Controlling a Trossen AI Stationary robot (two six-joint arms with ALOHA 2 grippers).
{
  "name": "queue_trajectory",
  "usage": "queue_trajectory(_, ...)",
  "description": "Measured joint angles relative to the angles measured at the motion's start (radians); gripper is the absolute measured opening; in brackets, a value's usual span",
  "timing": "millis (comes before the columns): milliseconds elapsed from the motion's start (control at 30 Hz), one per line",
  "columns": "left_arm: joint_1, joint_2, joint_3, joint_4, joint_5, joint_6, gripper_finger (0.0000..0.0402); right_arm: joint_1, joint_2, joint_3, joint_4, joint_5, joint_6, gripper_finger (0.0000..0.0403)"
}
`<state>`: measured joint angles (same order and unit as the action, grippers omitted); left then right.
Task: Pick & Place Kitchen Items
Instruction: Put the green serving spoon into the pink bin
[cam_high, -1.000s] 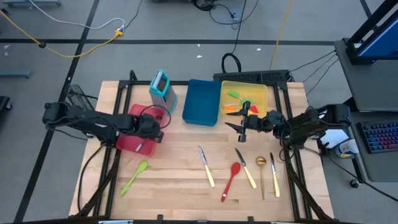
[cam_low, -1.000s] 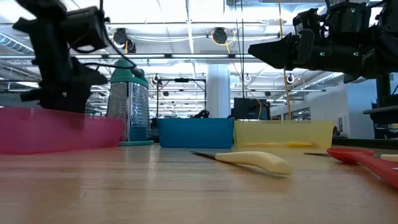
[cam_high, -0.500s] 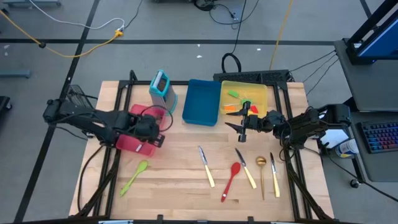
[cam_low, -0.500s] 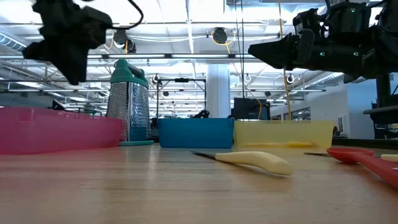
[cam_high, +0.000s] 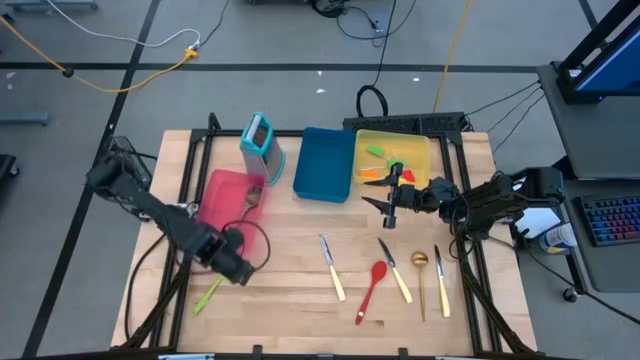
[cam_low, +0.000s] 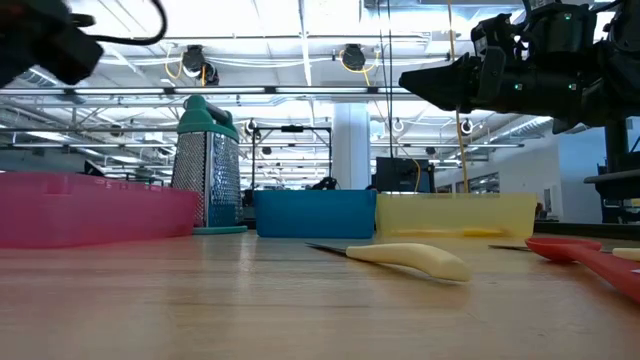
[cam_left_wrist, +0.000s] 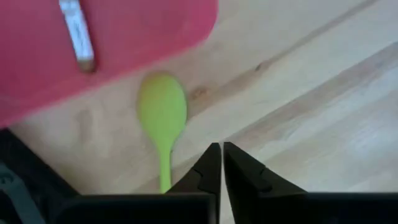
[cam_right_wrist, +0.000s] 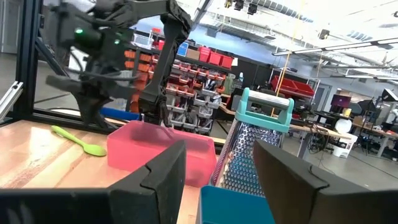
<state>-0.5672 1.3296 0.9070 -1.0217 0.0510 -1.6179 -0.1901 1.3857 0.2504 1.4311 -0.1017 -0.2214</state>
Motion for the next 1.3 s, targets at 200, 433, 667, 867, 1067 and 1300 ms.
queue_trajectory(200, -0.11, 0.095, 0.0, 0.001, 0.011, -0.11, 0.0022, 0.0, 0.0, 0.0, 0.0, 0.0, 0.0, 0.018)
queue_trajectory(433, -0.182, 0.164, 0.0, 0.001, 0.084, -0.18, 0.0102, 0.0, 0.0, 0.0, -0.008, 0.0, 0.0, 0.018)
queue_trajectory(667, -0.215, 0.164, 0.0, 0.0, 0.071, -0.174, 0.0142, 0.0, 0.0, 0.0, -0.007, 0.0, 0.0, 0.018)
queue_trajectory(867, -0.239, 0.164, -0.033, 0.0, 0.006, -0.233, 0.0137, 0.0, 0.0, 0.0, -0.007, 0.0, 0.0, 0.018)
queue_trajectory(1067, -0.255, 0.164, -0.046, 0.003, 0.008, -0.315, 0.0147, 0.0, 0.0, 0.0, -0.012, 0.0, 0.0, 0.018)
queue_trajectory(1300, -0.284, 0.164, -0.046, 0.009, -0.042, -0.237, 0.0147, 0.0, 0.0, 0.0, -0.012, 0.0, 0.0, 0.018)
